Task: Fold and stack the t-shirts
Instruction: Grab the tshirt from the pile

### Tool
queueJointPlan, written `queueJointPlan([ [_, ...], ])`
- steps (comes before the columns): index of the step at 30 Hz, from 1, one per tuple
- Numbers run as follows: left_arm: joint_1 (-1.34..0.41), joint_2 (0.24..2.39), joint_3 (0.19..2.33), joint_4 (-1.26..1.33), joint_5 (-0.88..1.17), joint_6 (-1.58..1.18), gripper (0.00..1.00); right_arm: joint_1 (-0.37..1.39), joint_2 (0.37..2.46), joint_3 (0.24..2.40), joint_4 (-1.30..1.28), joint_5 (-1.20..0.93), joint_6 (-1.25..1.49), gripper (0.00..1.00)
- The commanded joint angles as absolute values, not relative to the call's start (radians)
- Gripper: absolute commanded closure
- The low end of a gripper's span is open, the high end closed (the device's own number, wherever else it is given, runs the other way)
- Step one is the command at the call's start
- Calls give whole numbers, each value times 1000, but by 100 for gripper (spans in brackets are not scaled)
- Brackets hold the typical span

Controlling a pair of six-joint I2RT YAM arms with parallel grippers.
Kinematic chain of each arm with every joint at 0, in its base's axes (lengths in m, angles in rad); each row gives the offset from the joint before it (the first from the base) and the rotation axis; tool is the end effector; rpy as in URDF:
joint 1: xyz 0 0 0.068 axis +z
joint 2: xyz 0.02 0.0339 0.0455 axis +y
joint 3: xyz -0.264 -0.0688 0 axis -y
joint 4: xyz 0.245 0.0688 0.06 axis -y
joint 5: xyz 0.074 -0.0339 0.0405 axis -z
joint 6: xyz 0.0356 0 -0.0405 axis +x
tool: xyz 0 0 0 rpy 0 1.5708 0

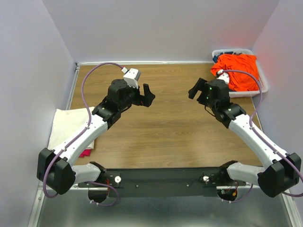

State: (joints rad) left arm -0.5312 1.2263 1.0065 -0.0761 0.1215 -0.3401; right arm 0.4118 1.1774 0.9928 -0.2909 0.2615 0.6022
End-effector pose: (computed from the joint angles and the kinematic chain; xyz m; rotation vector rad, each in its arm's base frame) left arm 0.2458 -0.1494 0.3352 0.2699 1.9078 -0.7077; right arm 0.2484 0.0984 0.3217 0.3572 2.0175 0.3700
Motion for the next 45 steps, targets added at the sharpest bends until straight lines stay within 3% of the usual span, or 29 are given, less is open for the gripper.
queueJointPlan([
  [1, -528, 1193, 985, -48, 181, -330, 2, 417, 1204, 1028, -304, 397, 572, 0],
  [7, -534, 1187, 940, -23, 259, -382, 2, 404, 1380, 1182, -308, 454, 535, 0],
  [20, -603, 1115, 887, -17, 245, -407, 1, -23, 1851, 1595, -311, 407, 549, 1],
  [28, -603, 1120, 897, -12, 296, -403, 2, -117, 2158, 1929, -307, 374, 540, 4],
  [38, -603, 1132, 899, -14, 310, -393, 2, -175, 2361, 2071, -302, 362, 505, 12],
  [41, -597, 1134, 905, -20, 313, -388, 1, -178, 2365, 2056, -304, 361, 509, 21],
  [44, -588, 1129, 904, -23, 313, -385, 2, -178, 2350, 2048, -301, 371, 492, 37],
  [45, -583, 1129, 905, -25, 311, -385, 2, -178, 2347, 2049, -302, 379, 485, 50],
])
